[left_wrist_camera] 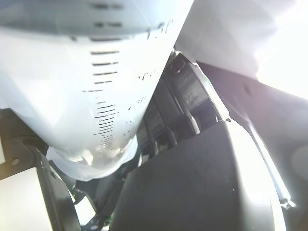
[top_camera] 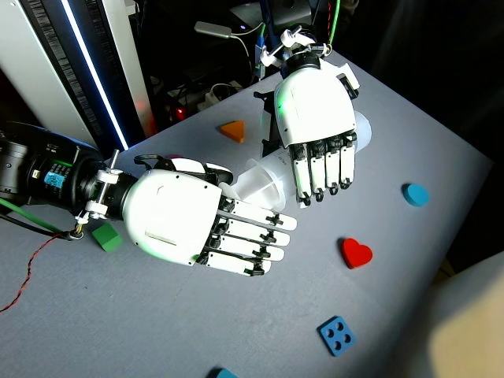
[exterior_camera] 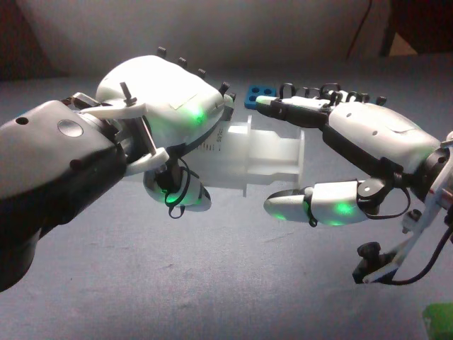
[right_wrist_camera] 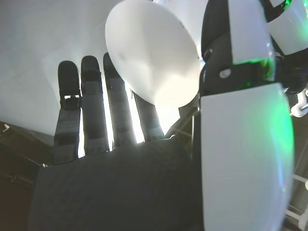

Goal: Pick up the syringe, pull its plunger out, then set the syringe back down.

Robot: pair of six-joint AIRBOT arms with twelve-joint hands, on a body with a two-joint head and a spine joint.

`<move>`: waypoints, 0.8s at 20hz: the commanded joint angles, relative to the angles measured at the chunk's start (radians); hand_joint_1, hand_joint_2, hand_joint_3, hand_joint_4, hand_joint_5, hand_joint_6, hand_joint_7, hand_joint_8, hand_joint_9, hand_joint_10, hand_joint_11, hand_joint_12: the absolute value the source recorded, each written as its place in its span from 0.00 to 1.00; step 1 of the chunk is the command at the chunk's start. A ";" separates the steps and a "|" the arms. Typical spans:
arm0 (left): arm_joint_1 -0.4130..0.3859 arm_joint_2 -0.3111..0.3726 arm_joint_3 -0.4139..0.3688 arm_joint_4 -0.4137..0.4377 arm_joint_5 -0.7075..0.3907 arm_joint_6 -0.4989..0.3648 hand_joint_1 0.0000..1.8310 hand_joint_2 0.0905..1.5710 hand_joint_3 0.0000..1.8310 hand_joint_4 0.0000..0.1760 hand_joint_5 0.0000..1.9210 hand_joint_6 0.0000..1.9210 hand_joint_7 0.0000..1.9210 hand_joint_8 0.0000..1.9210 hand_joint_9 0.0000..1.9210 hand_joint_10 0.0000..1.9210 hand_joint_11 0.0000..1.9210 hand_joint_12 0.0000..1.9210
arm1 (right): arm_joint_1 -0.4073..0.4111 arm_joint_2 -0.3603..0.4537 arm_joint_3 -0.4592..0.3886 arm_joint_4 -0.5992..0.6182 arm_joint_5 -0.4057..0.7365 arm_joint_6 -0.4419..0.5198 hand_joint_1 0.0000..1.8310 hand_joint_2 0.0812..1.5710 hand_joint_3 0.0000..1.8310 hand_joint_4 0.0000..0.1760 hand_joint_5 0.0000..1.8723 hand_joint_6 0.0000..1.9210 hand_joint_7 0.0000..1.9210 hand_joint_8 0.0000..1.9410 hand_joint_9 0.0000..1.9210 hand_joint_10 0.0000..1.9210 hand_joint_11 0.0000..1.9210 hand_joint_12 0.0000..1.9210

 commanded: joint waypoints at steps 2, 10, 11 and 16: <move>-0.023 0.005 0.006 0.069 -0.052 0.007 0.75 0.71 0.00 0.00 0.46 0.52 0.47 0.56 0.45 0.73 0.42 0.73 | 0.020 -0.003 0.001 -0.038 0.116 0.011 0.52 0.57 0.00 0.00 0.20 0.01 0.23 0.01 0.21 0.01 0.00 0.57; -0.020 0.006 0.002 0.069 -0.050 0.007 0.75 0.71 0.00 0.00 0.46 0.52 0.47 0.56 0.44 0.73 0.42 0.75 | 0.012 -0.003 -0.004 -0.038 0.138 0.015 0.63 0.70 0.00 0.00 0.51 0.53 0.51 0.03 0.50 0.07 0.29 0.59; -0.019 0.006 0.001 0.069 -0.050 0.007 0.75 0.71 0.00 0.00 0.46 0.52 0.47 0.56 0.44 0.74 0.41 0.75 | 0.011 -0.002 -0.005 -0.038 0.146 0.015 0.73 0.70 0.00 0.00 0.47 0.59 0.49 0.46 0.51 0.50 0.38 0.60; -0.023 0.010 0.005 0.069 -0.049 0.007 0.75 0.71 0.00 0.00 0.46 0.52 0.47 0.57 0.44 0.74 0.41 0.74 | 0.001 0.013 -0.011 -0.038 0.159 0.015 0.75 0.69 0.00 0.00 0.48 0.55 0.51 0.44 0.51 0.61 0.43 0.63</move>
